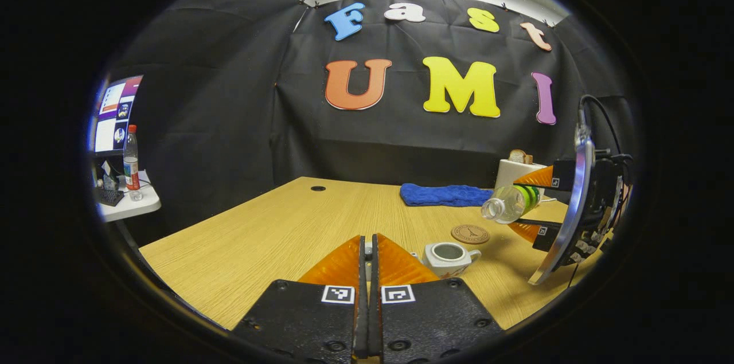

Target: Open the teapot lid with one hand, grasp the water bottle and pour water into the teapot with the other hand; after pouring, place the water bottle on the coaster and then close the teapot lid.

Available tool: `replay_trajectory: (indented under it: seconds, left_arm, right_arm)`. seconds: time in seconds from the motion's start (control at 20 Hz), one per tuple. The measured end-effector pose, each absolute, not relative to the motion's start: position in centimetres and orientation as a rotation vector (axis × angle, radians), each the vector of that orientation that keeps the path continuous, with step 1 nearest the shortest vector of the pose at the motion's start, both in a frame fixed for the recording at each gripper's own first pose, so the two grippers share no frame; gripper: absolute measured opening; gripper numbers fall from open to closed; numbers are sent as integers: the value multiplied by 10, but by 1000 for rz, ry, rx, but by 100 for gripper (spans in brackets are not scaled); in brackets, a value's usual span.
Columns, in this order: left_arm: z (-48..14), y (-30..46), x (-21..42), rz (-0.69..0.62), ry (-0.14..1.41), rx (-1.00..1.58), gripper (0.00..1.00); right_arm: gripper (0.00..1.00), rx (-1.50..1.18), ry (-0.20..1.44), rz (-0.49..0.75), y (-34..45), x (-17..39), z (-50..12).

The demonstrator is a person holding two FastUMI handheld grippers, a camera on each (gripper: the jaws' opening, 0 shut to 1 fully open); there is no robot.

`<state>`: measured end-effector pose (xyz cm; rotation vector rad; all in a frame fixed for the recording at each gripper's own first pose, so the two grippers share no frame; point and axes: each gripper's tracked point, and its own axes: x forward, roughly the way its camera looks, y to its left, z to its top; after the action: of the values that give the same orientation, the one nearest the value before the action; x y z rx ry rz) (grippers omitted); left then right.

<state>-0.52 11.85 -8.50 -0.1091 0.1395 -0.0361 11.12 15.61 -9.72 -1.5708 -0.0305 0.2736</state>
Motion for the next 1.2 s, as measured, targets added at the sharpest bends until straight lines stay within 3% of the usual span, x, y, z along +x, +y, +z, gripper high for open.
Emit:
replay_trajectory:
  seconds: [1.2]
  left_arm:
    - [-91, 135, -7, -32, 150, -130, 3]
  right_arm:
    - [70, -2111, -199, 265, 202, 122, -81]
